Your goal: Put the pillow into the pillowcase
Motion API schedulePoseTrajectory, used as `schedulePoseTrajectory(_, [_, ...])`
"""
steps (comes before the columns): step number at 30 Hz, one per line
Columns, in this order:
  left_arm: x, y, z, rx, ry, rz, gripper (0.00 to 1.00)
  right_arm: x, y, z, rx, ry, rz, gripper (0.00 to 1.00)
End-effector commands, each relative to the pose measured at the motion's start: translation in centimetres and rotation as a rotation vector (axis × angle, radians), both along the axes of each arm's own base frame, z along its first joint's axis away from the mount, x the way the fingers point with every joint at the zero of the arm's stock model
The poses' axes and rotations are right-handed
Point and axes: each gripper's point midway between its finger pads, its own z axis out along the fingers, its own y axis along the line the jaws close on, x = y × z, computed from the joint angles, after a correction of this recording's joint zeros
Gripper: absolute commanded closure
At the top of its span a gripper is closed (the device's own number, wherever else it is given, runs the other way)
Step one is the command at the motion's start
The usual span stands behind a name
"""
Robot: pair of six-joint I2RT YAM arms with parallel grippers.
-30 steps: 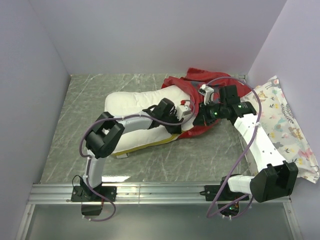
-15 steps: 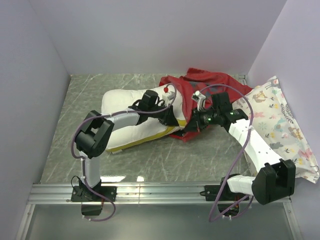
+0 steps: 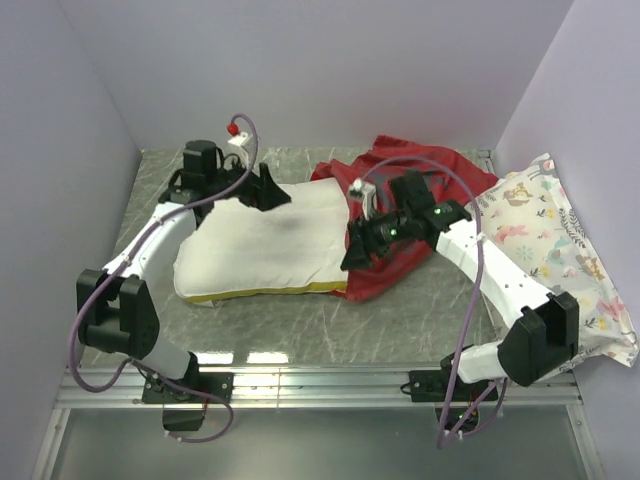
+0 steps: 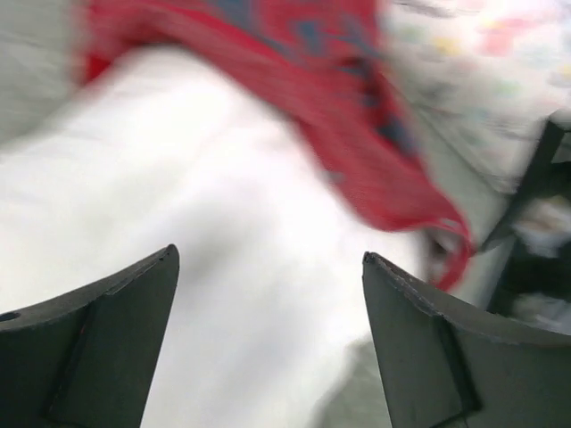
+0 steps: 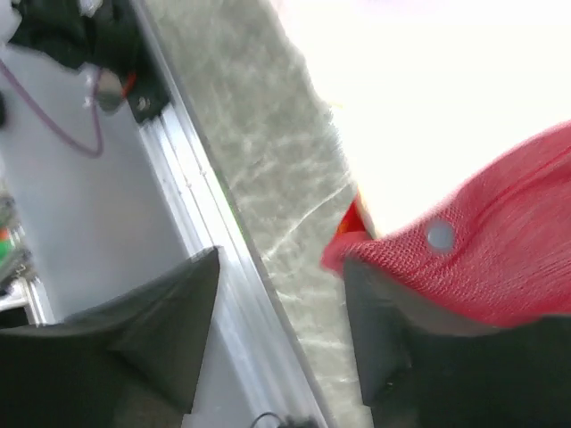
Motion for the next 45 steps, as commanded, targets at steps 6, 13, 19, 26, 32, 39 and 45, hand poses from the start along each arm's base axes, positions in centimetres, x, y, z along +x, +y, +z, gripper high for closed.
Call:
schedulePoseTrajectory(6, [9.4, 9.2, -8.6, 0.482, -0.024, 0.22, 0.12, 12.3, -4.2, 2.8, -0.143, -0.282, -0.35, 0.19])
schedulePoseTrajectory(13, [10.9, 12.0, -12.3, 0.619, -0.015, 0.203, 0.18, 13.0, -1.7, -8.3, -0.316, -0.056, -0.277, 0.32])
schedulePoseTrajectory(19, [2.5, 11.5, -17.6, 0.549, 0.16, 0.061, 0.28, 8.9, 5.3, -11.6, -0.253, 0.059, -0.063, 0.61])
schedulePoseTrajectory(26, [-5.6, 8.5, -17.3, 0.355, 0.214, -0.106, 0.69, -1.4, 13.5, -4.7, 0.01, 0.066, 0.31, 1.0])
schedulePoseTrajectory(32, [-8.2, 7.7, -14.8, 0.253, 0.171, -0.195, 0.64, 0.3, 11.7, -1.0, -0.029, 0.022, 0.281, 0.6])
schedulePoseTrajectory(39, [-5.1, 11.2, -11.0, 0.246, 0.086, -0.013, 0.35, 17.1, 5.9, 2.9, -0.166, -0.227, -0.219, 0.27])
schedulePoseTrajectory(45, [-1.9, 12.6, -10.3, 0.375, -0.086, -0.02, 0.2, 19.8, 6.2, -1.2, -0.331, -0.258, -0.2, 0.21])
